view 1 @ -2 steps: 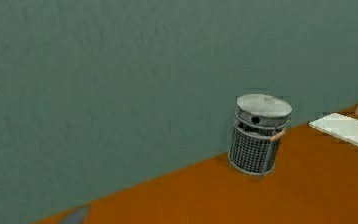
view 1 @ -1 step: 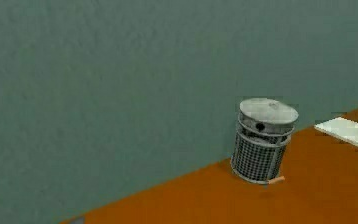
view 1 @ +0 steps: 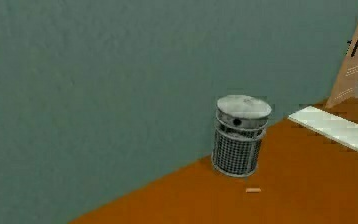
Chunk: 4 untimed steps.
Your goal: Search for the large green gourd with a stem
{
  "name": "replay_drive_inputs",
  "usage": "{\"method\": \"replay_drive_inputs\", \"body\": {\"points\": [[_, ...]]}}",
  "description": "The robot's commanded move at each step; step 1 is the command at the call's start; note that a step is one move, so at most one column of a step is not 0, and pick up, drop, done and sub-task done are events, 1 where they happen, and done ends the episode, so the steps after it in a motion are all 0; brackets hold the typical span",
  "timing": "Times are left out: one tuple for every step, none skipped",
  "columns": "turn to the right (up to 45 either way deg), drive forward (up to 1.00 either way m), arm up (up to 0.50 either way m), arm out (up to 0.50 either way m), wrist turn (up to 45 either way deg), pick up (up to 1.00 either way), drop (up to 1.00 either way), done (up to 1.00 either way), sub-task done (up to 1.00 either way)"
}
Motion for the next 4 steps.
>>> {"method": "replay_drive_inputs", "body": {"points": [[0.0,0.40,0.00,0.00,0.0,0.00,0.00,0.00,0.00],[45.0,0.00,0.00,0.00,0.0,0.00,0.00,0.00,0.00],[9.0,0.00,0.00,0.00,0.0,0.00,0.00,0.00,0.00],[0.0,1.00,0.00,0.00,0.0,0.00,0.00,0.00,0.00]]}}
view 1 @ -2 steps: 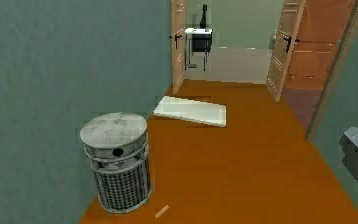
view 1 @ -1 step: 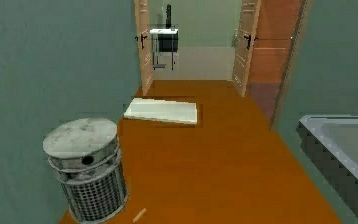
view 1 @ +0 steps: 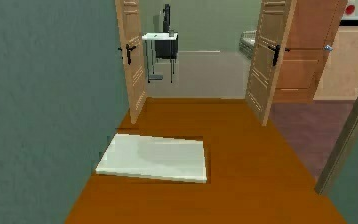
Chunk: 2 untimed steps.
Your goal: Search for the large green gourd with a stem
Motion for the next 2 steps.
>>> {"method": "replay_drive_inputs", "body": {"points": [[6.0,0.00,0.00,0.00,0.0,0.00,0.00,0.00,0.00],[0.0,0.05,0.00,0.00,0.0,0.00,0.00,0.00,0.00]]}}
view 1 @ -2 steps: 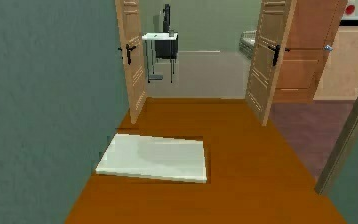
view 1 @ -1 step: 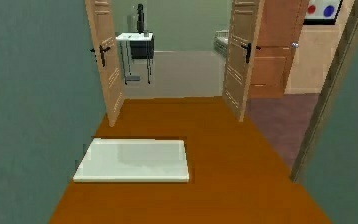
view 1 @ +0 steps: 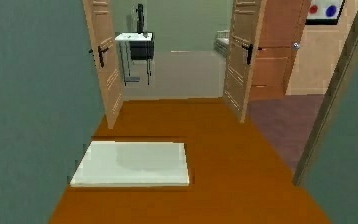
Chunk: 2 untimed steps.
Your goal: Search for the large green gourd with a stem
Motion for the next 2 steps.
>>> {"method": "replay_drive_inputs", "body": {"points": [[3.0,0.00,0.00,0.00,0.0,0.00,0.00,0.00,0.00],[0.0,1.00,0.00,0.00,0.0,0.00,0.00,0.00,0.00]]}}
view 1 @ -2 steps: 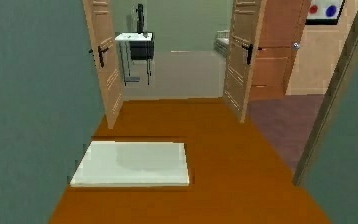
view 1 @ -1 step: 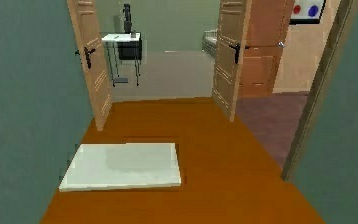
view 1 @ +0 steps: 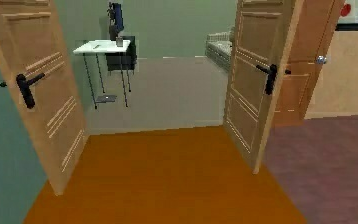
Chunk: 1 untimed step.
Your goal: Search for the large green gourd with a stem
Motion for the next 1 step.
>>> {"method": "replay_drive_inputs", "body": {"points": [[0.0,1.00,0.00,0.00,0.0,0.00,0.00,0.00,0.00]]}}
